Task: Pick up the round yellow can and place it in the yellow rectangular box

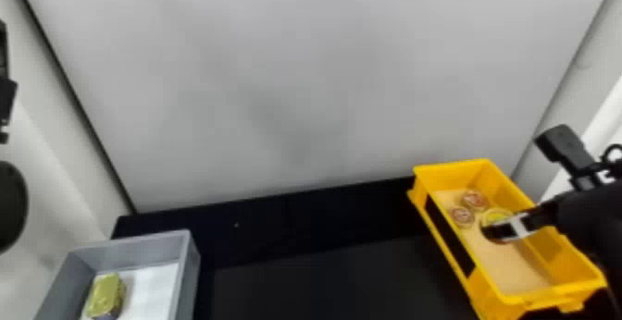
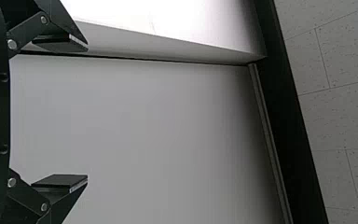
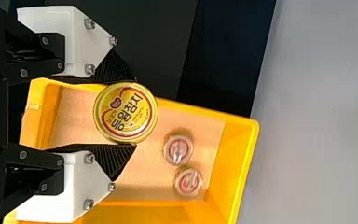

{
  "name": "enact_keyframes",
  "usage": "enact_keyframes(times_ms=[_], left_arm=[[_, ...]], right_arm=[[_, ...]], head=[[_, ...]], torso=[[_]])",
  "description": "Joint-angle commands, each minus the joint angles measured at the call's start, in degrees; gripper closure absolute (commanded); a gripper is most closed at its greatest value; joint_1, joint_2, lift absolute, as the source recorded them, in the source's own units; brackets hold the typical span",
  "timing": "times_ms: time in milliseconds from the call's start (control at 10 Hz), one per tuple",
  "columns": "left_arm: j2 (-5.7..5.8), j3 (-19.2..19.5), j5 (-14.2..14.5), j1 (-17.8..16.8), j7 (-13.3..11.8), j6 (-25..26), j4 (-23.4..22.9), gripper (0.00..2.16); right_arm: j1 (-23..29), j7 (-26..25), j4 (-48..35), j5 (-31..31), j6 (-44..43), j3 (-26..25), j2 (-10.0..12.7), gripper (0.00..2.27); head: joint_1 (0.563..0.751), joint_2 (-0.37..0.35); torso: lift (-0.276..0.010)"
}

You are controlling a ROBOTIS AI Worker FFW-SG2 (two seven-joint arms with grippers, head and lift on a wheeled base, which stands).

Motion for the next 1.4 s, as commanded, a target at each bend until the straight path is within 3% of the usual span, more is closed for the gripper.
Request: enact_keyframes(times_ms=[0,600,1300], left_arm=[[-0.25,-0.39,-0.08,-0.4,0.0,-0.05,0.18,0.26],[-0.69,-1.44,-0.08,-1.46,0.0,-0.66,0.7,0.27],[-0.6,-2.41,-0.26,-2.33,-0.44,-1.45,1.32,0.27]], right_arm=[[0.24,-2.06,1.46,-0.15,-0.57,-4.37,-0.54,0.68],[-3.1,-14.29,14.38,-6.92,-4.7,-12.81,-0.54,0.68],[-9.26,-35.57,37.05,-37.6,-13.58,-14.48,-1.77,0.68]], head=[[0.62,0.02],[0.62,0.02],[0.62,0.02]], torso=[[0.0],[0.0],[0.0]])
